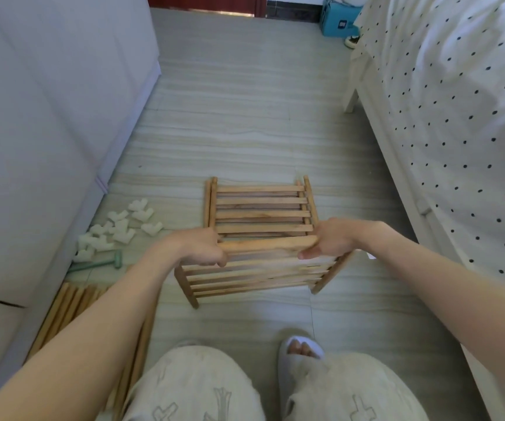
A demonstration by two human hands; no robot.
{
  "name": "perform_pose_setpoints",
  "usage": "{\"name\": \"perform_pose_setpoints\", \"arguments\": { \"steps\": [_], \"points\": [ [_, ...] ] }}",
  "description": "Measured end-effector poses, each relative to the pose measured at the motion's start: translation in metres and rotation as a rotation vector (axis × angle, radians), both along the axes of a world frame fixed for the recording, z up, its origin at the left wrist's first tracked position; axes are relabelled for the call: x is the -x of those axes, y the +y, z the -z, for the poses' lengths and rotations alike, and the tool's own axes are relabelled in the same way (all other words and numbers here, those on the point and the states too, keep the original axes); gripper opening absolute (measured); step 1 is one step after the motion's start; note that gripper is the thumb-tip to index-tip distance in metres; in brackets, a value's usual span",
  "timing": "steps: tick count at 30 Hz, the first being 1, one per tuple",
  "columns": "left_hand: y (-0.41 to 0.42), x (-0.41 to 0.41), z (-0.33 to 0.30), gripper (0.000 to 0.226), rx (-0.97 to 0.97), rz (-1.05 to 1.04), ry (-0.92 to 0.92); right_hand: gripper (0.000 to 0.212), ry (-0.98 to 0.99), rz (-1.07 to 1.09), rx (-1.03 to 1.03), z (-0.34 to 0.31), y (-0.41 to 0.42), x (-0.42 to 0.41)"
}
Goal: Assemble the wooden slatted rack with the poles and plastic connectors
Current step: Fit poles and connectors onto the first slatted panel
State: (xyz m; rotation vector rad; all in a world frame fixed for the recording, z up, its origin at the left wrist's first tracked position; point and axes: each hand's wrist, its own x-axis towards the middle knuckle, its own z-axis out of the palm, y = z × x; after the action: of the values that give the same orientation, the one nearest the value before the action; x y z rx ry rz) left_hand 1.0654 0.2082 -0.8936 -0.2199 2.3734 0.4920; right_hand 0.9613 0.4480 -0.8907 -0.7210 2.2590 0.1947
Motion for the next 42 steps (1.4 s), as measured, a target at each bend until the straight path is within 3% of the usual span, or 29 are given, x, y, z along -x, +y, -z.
{"name": "perform_pose_setpoints", "arguments": {
  "steps": [6,11,18,22,25,28,32,36,39,42],
  "points": [
    [-0.001,0.003,0.003,0.02,-0.025,-0.04,0.041,0.074,-0.109,0.137,0.116,0.006,0.001,0.007],
    [0.009,-0.003,0.001,0.014,0.143,0.074,0.146,0.081,0.165,0.023,0.16,0.003,0.004,-0.009],
    [0.013,-0.012,0.0,0.018,0.226,0.129,0.201,0.072,0.264,-0.034,0.112,0.001,0.007,-0.021],
    [0.013,-0.015,-0.007,0.02,0.206,0.164,0.221,0.058,0.491,-0.04,0.148,0.0,0.01,-0.033],
    [0.012,-0.02,-0.007,0.024,0.211,0.171,0.213,0.044,0.595,-0.042,0.242,0.006,0.018,-0.044],
    [0.008,-0.026,-0.005,0.025,0.202,0.131,0.238,0.053,0.76,-0.001,0.435,0.017,0.032,-0.05],
    [-0.005,-0.039,-0.001,0.023,-0.017,-0.114,0.212,0.063,0.907,0.24,0.66,0.008,0.045,-0.057],
    [-0.014,-0.06,-0.009,0.02,-0.447,-0.411,0.188,0.073,0.639,0.642,0.816,-0.001,0.049,-0.061],
    [-0.016,-0.069,-0.022,0.024,-0.559,-0.439,0.249,0.066,0.581,0.694,0.804,-0.007,0.042,-0.057],
    [-0.019,-0.074,-0.038,0.041,-0.629,-0.453,0.313,0.043,0.729,0.662,0.817,-0.031,0.036,-0.044]
  ]
}}
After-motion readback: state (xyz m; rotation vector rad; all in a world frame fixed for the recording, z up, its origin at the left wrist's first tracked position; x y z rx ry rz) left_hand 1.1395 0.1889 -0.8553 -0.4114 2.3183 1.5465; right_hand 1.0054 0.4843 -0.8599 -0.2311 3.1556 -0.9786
